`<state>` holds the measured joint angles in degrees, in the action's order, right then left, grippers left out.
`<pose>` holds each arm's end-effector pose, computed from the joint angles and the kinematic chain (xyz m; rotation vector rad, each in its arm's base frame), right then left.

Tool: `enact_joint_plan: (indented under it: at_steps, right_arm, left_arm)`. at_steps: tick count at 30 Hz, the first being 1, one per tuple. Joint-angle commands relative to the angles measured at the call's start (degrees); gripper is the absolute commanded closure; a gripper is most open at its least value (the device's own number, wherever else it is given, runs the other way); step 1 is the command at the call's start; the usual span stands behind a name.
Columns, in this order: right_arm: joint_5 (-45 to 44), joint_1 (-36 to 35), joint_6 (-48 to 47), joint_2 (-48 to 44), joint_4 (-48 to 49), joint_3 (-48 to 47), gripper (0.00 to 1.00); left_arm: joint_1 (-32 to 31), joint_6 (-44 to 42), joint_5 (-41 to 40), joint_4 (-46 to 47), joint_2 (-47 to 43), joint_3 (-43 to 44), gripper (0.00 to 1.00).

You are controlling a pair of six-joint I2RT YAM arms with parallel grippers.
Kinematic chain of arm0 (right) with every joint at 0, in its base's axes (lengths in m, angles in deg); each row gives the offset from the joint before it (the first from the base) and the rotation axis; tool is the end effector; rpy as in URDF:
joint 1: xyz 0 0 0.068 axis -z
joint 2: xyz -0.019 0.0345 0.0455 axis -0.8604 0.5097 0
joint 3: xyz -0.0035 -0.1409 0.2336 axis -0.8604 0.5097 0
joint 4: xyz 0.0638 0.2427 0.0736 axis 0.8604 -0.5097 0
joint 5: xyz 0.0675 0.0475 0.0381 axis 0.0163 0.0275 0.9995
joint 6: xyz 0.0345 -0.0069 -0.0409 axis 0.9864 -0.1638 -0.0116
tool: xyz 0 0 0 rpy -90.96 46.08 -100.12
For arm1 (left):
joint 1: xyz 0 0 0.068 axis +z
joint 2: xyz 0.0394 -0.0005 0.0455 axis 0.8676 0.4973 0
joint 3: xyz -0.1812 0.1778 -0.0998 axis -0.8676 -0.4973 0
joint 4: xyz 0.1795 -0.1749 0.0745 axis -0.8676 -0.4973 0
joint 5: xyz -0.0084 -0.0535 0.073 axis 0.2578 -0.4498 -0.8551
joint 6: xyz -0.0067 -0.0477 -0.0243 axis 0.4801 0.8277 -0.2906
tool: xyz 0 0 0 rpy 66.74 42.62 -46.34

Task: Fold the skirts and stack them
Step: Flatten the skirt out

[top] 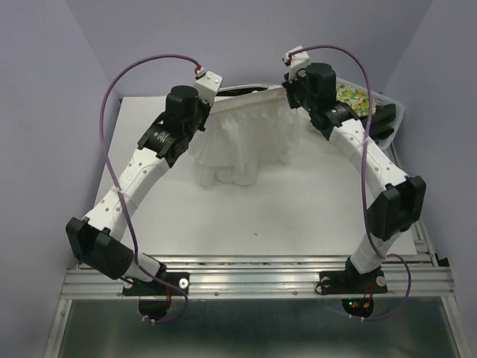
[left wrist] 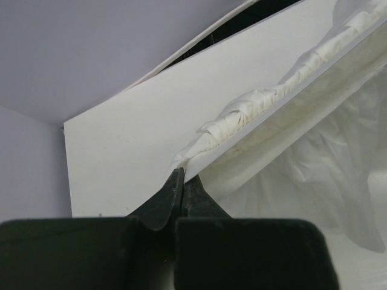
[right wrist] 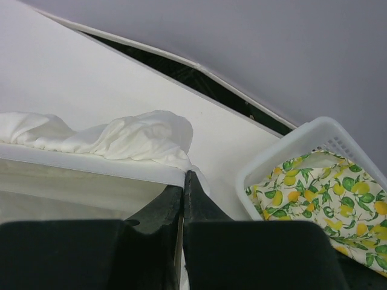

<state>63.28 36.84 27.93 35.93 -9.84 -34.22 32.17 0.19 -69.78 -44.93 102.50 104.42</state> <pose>0.3776 0.1530 0.4158 -0.5039 1.7315 0.0160 0.2866 -0.1428 0.4341 0.5299 1.6902 0.0900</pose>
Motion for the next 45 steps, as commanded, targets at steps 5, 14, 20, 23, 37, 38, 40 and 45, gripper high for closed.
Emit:
enact_joint_plan:
  at_steps: [5,14,20,23,37,38,40,45]
  right_arm:
    - [-13.92,3.19,-0.13,11.86,8.54,-13.29,0.99]
    - [-18.4,3.19,-2.15,30.59,20.65,-36.29,0.99]
    - [-18.5,3.19,-4.7,38.25,34.01,-40.82,0.99]
    - [-16.66,3.19,-4.96,39.48,42.19,-36.52,0.99]
    - [-10.5,3.71,-4.18,42.4,61.45,-12.18,0.99]
    - [-10.33,3.71,-4.0,41.52,61.98,-10.07,0.99]
    - [-9.54,3.71,-3.74,39.58,62.59,-4.99,0.99]
    - [-9.01,3.71,-3.73,35.1,62.33,-0.3,0.99]
  left_arm:
    - [12.27,3.17,0.51,4.98,11.17,10.69,1.0]
    - [16.4,1.94,1.04,11.4,31.65,35.55,1.0]
    - [18.43,1.94,-0.99,24.84,38.45,42.09,1.0]
    - [18.61,1.24,1.91,30.99,38.89,36.65,1.0]
    - [18.69,-3.6,6.48,45.69,41.88,9.93,1.0]
    - [18.69,-3.43,6.57,45.78,41.35,8.78,1.0]
    - [18.69,-3.07,7.45,46.04,39.33,5.28,1.0]
    - [18.69,-2.02,7.63,47.01,34.59,0.51,1.0]
